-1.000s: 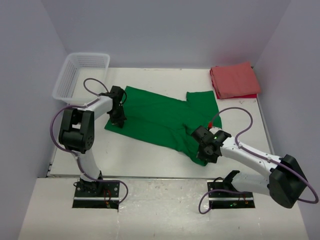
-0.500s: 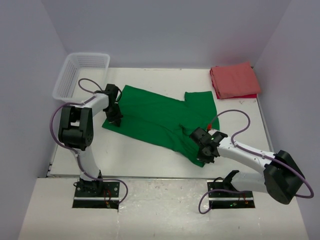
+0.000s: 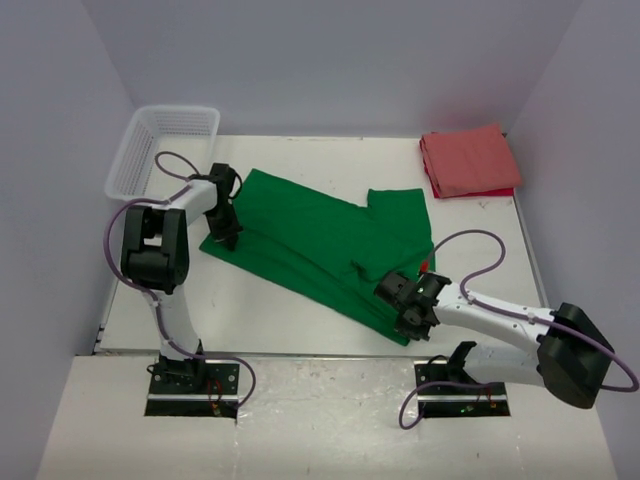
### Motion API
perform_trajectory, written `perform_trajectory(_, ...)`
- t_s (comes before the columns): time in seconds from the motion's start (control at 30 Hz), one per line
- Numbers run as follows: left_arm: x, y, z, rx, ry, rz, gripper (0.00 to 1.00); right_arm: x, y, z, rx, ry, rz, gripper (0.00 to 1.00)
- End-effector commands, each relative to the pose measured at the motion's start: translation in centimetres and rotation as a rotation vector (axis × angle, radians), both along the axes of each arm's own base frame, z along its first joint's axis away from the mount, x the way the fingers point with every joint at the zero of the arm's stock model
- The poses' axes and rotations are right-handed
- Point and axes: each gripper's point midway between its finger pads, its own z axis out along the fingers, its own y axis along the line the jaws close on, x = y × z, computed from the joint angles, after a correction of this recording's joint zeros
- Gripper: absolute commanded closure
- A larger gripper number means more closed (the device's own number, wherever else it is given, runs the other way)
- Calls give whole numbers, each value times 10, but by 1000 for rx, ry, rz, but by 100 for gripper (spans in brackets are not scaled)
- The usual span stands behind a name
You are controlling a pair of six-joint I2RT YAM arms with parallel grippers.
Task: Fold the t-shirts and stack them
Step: Fold the flattened tshirt in 1/3 of the way
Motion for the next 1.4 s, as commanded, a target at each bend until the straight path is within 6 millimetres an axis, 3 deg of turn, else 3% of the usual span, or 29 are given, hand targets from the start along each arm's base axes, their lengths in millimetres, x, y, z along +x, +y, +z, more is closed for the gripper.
perform_trajectory(0.0,-6,43,-23,179,54,26,100,-1,-18,5,-135,-15,-94,100)
perform_trajectory(0.23,-13,50,-15,223,49,38,100,0,-22,9,-215,-39,-94,100)
perform_trajectory(0.33,-12,43,-5,226,17,17,100,6,-22,28,-236,-114,-69,79)
perform_trajectory(0.4,-14,38,1,244,2,-4,100,11,-13,46,-215,-155,-42,56)
perform_trajectory(0.53,-13,17,30,274,-79,-57,100,24,0,81,-203,-200,32,38)
perform_trajectory(0.63,-7,0,54,272,-153,-98,100,34,13,92,-179,-224,134,29)
perform_trajectory(0.73,1,-15,72,235,-227,-133,99,59,33,100,-133,-284,220,30)
perform_trajectory(0.77,3,-18,76,227,-244,-144,98,76,38,103,-95,-304,185,31)
perform_trajectory(0.87,11,-37,90,151,-311,-196,95,108,50,105,-52,-325,242,44)
perform_trajectory(0.93,17,-58,98,49,-363,-249,94,129,54,108,-51,-349,264,59)
perform_trajectory(0.97,18,-66,99,11,-373,-267,94,135,55,107,-52,-348,270,60)
perform_trajectory(1.03,20,-94,101,-128,-402,-337,93,150,55,104,-65,-340,289,54)
perform_trajectory(1.17,14,-146,96,-385,-386,-450,88,164,60,87,-26,-281,317,34)
perform_trajectory(1.37,12,-197,83,-475,-362,-546,82,175,58,60,25,-219,309,37)
